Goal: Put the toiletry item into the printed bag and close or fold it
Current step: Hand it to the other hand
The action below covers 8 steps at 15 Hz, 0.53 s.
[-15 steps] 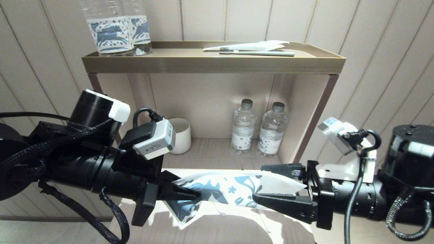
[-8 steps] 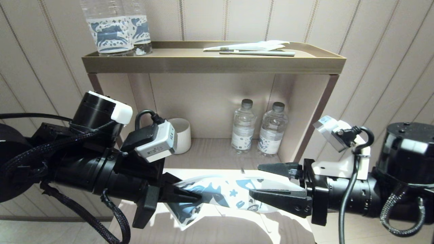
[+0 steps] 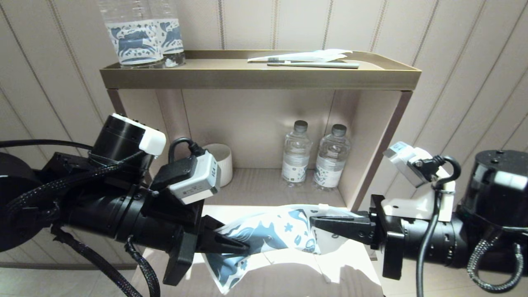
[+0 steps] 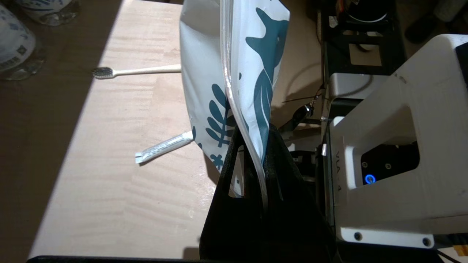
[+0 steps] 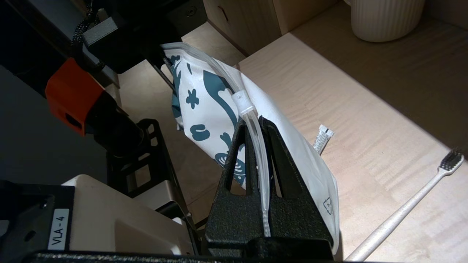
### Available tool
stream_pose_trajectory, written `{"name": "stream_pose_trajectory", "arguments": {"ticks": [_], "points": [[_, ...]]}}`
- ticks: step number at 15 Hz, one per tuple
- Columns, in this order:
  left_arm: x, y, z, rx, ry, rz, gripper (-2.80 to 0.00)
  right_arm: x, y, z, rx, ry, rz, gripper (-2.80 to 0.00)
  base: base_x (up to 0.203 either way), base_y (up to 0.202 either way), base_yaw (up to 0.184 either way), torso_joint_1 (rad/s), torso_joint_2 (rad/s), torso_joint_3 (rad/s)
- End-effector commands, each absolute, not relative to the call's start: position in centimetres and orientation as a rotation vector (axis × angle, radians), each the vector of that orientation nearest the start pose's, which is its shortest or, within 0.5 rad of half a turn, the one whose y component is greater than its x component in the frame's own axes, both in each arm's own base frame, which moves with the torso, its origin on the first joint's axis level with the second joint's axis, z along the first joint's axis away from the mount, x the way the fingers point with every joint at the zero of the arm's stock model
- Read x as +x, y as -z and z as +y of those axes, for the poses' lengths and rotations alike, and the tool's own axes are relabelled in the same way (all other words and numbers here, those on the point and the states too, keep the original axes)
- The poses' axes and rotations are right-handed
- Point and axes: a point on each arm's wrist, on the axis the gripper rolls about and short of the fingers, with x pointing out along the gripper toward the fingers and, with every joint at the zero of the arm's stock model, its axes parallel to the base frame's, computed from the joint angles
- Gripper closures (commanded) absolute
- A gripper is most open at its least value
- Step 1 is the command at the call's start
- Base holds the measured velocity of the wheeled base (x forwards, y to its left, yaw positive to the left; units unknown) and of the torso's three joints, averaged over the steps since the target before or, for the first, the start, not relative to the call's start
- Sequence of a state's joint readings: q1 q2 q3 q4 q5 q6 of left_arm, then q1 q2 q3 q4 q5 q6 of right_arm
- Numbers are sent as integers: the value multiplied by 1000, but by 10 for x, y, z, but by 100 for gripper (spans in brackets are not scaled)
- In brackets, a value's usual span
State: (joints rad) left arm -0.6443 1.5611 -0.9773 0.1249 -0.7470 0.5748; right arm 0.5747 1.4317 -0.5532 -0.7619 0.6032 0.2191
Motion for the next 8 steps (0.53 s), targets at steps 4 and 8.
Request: {"name": "stream_pose_trajectory", "arguments": {"ticks": [4, 8], "points": [[191, -201, -176, 428, 1549, 361, 0, 182, -200, 133, 195, -1163, 248, 0, 0, 0, 0, 0, 0, 0], [193, -197, -177, 430, 1544, 375, 0, 182, -199, 133, 192, -1165, 248, 0, 0, 0, 0, 0, 0, 0]]}}
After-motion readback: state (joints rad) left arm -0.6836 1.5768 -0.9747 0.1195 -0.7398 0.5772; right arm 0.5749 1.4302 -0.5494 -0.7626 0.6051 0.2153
